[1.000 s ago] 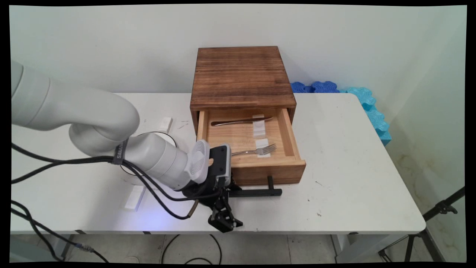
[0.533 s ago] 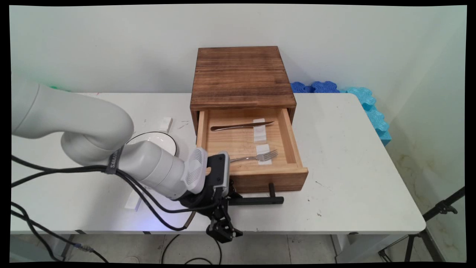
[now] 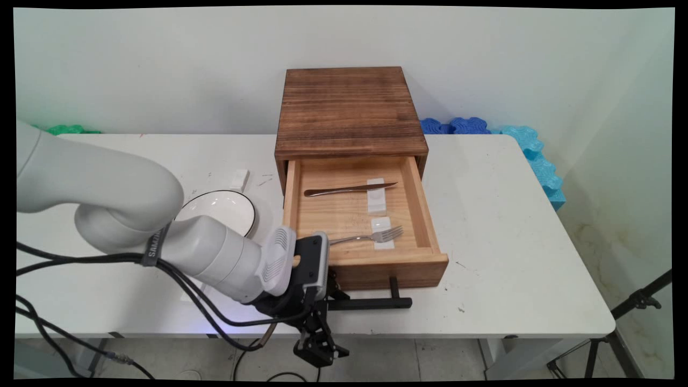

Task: Open the drawer

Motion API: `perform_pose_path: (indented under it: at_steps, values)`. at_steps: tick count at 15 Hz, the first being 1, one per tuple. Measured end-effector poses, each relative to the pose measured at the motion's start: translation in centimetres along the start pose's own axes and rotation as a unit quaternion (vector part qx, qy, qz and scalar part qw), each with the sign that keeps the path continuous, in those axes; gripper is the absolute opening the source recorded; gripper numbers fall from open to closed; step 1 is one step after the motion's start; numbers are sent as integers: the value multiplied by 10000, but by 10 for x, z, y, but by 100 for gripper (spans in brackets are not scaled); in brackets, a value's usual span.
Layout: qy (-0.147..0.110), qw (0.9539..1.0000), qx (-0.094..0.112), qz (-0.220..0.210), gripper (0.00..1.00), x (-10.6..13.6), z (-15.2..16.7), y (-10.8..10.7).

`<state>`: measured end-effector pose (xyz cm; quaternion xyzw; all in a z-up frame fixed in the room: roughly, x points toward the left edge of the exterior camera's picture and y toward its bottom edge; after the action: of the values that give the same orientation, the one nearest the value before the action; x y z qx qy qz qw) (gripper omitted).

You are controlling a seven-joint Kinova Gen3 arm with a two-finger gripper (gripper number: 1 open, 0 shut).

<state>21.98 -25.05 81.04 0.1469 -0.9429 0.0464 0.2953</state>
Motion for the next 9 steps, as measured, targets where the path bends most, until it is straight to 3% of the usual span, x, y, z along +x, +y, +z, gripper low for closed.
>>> perform_pose_path:
  at_steps: [9]
  values:
    - [29, 9999, -88, 48, 100, -5, -1, 20]
